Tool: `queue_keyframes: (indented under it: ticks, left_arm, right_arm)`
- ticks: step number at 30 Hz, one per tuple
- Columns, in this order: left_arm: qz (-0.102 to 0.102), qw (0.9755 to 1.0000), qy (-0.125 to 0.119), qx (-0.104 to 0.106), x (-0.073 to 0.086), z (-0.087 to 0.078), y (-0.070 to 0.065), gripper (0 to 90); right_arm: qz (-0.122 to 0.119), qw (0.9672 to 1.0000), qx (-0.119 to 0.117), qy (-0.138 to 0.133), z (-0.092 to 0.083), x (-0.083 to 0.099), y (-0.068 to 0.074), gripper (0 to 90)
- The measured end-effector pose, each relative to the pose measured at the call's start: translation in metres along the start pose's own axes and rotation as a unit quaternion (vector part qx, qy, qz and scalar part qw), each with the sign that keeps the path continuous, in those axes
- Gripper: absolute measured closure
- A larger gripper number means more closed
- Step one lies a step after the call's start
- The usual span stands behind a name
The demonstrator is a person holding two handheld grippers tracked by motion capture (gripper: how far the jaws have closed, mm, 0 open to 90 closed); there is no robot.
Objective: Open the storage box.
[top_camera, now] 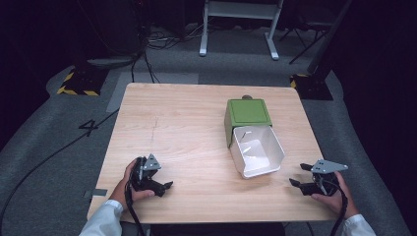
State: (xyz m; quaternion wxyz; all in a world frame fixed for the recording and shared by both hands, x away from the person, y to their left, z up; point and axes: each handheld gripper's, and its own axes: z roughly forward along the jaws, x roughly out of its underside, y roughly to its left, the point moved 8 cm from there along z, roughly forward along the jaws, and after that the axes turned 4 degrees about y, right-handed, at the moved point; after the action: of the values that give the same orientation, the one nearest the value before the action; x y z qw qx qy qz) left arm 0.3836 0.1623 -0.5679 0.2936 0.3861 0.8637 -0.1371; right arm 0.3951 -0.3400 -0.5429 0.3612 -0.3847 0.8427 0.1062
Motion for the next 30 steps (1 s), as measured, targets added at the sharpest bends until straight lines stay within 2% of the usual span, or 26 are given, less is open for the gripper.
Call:
queue_keyframes:
  ticks: [2,4,5,8,9,10,11,14,16,30]
  left_arm:
    - [0.0,1.0,0.0,0.0,0.0,0.0,0.0,0.3]
    - [0.0,1.0,0.0,0.0,0.0,0.0,0.0,0.3]
    - [0.0,1.0,0.0,0.0,0.0,0.0,0.0,0.3]
    - [0.0,1.0,0.0,0.0,0.0,0.0,0.0,0.3]
    - [0.0,1.0,0.0,0.0,0.0,0.0,0.0,0.3]
    - [0.0,1.0,0.0,0.0,0.0,0.0,0.0,0.3]
    - [0.0,1.0,0.0,0.0,0.0,0.0,0.0,0.3]
    - [0.001,1.0,0.0,0.0,0.0,0.0,0.0,0.3]
    - [0.0,1.0,0.0,0.0,0.0,0.0,0.0,0.3]
    - [0.0,1.0,0.0,-0.004,0.001,-0.001,0.0,0.5]
  right_arm:
    - [0.014,0.9999,-0.001,-0.002,0.0,0.006,-0.003,22.7]
    - [0.017,0.9998,-0.001,-0.004,0.001,0.008,-0.005,22.7]
    - [0.032,0.9995,-0.002,-0.004,0.002,0.015,-0.008,22.6]
    - [0.039,0.9992,0.0,-0.003,0.003,0.019,-0.009,22.5]
    - [0.048,0.9988,0.0,-0.006,0.003,0.022,-0.011,22.4]
    - [0.048,0.9988,0.0,-0.006,0.003,0.022,-0.011,22.4]
    - [0.053,0.9985,0.01,-0.008,0.002,0.022,-0.013,22.1]
    - [0.057,0.9984,0.007,-0.006,0.003,0.023,-0.013,21.3]
    - [0.069,0.9976,0.005,-0.003,0.003,0.024,-0.014,20.9]
    - [0.071,0.9975,0.008,-0.002,0.004,0.024,-0.014,20.7]
